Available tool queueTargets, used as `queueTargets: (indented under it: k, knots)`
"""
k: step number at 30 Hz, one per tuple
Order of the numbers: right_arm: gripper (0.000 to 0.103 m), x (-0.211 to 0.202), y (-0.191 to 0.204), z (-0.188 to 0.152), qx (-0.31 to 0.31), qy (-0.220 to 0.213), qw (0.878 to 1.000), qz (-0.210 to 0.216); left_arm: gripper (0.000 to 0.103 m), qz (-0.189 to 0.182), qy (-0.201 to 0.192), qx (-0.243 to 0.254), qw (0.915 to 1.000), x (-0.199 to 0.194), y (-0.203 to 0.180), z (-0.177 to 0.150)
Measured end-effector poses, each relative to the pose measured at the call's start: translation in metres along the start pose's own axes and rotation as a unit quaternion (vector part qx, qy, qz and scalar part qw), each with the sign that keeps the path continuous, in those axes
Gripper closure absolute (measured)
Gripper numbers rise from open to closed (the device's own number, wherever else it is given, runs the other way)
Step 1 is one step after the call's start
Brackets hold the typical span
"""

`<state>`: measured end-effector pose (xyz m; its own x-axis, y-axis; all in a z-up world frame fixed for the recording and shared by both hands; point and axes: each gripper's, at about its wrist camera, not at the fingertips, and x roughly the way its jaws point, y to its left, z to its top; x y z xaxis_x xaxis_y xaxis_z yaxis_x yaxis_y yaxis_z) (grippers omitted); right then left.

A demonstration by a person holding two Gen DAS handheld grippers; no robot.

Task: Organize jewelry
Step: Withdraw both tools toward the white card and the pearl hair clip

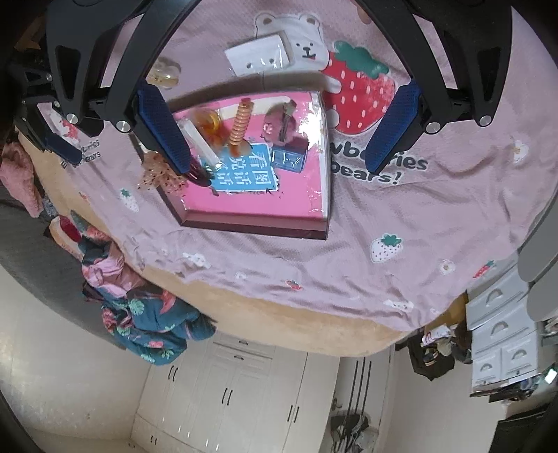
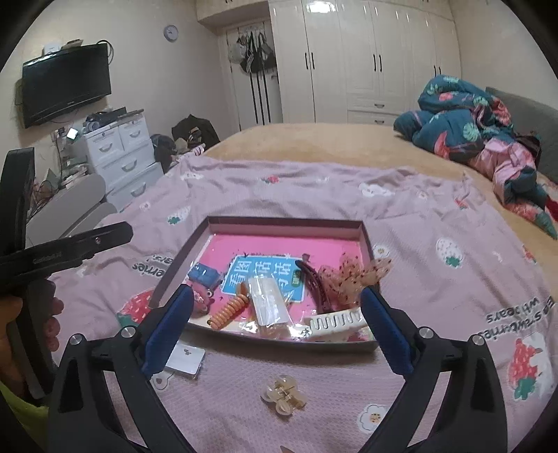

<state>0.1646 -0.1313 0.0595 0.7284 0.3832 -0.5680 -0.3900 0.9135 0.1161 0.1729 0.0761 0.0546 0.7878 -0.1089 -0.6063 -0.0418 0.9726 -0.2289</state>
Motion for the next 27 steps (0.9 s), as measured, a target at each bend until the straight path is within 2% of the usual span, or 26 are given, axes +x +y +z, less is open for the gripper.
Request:
queueTargets:
  k: [7,16,27]
  knots:
    - [0.007,-0.030,0.006,0.000,-0.013,-0.026,1.000,0.000,0.009,0.000,-0.014,0.004,0.9999,-0.026,-0.005,-0.011]
    - [0.006,-0.053,0.009,-0.009,-0.028,-0.037,0.999,0.002,0.009,0.005,-0.022,0.019,0.9995,-0.045,-0.013,-0.024]
    - [0.006,-0.050,0.008,-0.030,-0.038,-0.013,0.999,0.008,0.009,0.023,0.012,0.033,0.9991,-0.038,-0.011,-0.051]
